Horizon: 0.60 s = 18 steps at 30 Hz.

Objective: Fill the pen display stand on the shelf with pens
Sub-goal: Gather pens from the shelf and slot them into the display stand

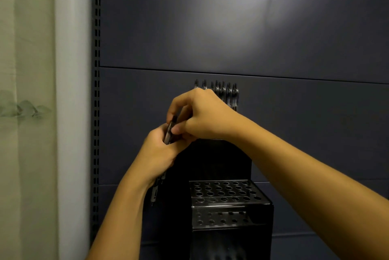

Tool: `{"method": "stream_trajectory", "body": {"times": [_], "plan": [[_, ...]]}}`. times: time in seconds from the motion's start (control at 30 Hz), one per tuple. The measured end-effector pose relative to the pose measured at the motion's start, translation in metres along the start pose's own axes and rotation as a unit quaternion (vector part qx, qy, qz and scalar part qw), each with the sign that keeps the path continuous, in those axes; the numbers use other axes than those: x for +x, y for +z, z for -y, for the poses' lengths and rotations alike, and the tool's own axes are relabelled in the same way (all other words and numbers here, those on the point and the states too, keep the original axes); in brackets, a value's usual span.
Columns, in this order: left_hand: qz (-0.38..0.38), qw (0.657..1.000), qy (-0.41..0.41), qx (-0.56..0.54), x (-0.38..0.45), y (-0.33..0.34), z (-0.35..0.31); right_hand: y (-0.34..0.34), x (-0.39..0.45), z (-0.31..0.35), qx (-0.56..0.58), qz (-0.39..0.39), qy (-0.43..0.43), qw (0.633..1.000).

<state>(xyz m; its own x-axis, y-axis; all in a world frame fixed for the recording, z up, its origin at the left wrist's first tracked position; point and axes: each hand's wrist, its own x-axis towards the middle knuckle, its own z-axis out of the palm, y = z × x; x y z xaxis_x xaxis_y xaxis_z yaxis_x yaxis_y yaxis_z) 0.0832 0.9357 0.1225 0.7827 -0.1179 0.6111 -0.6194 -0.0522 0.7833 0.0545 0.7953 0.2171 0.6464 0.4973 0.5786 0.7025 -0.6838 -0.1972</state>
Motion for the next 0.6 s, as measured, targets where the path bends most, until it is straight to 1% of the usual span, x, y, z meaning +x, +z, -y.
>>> {"method": "stream_trajectory", "body": {"times": [0.1, 0.17, 0.23, 0.3, 0.43, 0.5, 0.6], "plan": [[-0.012, 1.000, -0.002, 0.019, 0.002, -0.004, 0.004, -0.007, -0.002, 0.001, 0.100, -0.037, 0.046, 0.993], [-0.027, 0.999, -0.007, 0.016, 0.002, -0.006, 0.007, -0.017, -0.001, 0.003, 0.201, -0.079, 0.085, 0.973], [-0.035, 0.999, -0.012, 0.014, 0.002, -0.006, 0.008, -0.031, 0.000, 0.005, 0.294, -0.110, 0.101, 0.944], [-0.035, 0.999, -0.018, 0.005, 0.002, -0.006, 0.008, -0.046, 0.001, 0.005, 0.337, -0.141, 0.094, 0.926], [-0.037, 0.999, -0.013, 0.004, 0.001, -0.005, 0.009, -0.072, -0.001, 0.002, 0.340, -0.198, 0.090, 0.915], [-0.038, 0.999, -0.013, 0.000, 0.001, -0.005, 0.009, -0.082, 0.000, -0.004, 0.306, -0.222, 0.105, 0.920], [-0.039, 0.999, -0.018, -0.006, 0.001, -0.004, 0.008, -0.092, 0.004, -0.018, 0.222, -0.259, 0.131, 0.931]]}}
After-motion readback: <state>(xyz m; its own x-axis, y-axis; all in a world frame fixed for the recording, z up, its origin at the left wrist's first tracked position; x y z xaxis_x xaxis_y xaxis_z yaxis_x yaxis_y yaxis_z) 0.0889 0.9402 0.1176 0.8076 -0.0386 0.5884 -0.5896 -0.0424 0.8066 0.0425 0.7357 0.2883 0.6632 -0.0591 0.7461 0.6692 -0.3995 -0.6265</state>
